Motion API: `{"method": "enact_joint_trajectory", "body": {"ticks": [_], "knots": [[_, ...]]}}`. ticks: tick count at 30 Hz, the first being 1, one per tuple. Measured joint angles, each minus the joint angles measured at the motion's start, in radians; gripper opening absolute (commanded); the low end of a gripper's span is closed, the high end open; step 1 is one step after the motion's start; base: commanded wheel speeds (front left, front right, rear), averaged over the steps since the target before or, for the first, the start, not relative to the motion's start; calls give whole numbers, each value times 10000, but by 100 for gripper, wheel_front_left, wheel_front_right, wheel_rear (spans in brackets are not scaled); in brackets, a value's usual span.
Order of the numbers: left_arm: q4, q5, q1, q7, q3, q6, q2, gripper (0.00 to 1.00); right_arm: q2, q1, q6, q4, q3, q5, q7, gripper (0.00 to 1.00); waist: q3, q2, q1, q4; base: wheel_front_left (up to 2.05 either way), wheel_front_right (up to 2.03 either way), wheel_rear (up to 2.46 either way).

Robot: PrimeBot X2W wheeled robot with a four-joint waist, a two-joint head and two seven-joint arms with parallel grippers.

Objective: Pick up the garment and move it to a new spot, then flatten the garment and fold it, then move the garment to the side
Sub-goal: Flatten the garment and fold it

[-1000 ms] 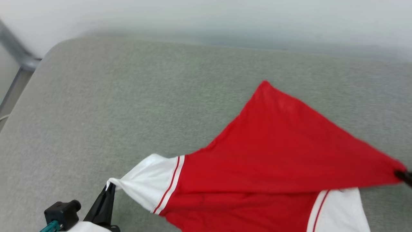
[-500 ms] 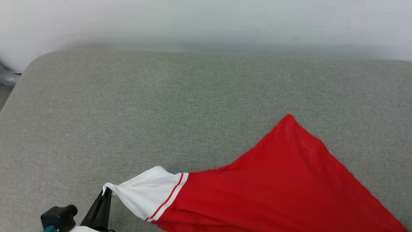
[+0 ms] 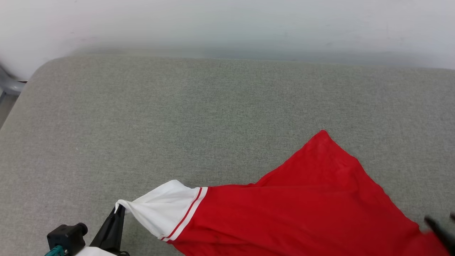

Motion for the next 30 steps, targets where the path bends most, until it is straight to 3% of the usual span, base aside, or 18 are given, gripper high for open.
{"method": "enact_joint_trajectory", "body": {"ticks": [8, 14, 23, 30], "knots": [[-224, 54, -121, 44, -142, 4, -44, 0, -151, -2197, -2, -1678, -272, -412, 171, 100, 40, 0, 0, 279, 0, 0, 0], [-276, 127, -489, 44, -332, -35, -184, 0, -767, -4620, -2, -1607, 1584, -593, 1459, 100, 323, 0, 1, 637, 0, 0, 0], [-222, 267, -924, -17, -579, -146, -460, 0, -1448, -7267, 0, -226, 5026, 330, 4675, 100, 738, 0, 1, 1190, 0, 0, 0], [-196, 420, -1282, -59, -738, -257, -711, 0, -1371, -8667, -2, 1058, 6596, 410, 5231, 100, 1172, 0, 1, 1519, 0, 0, 0]]}}
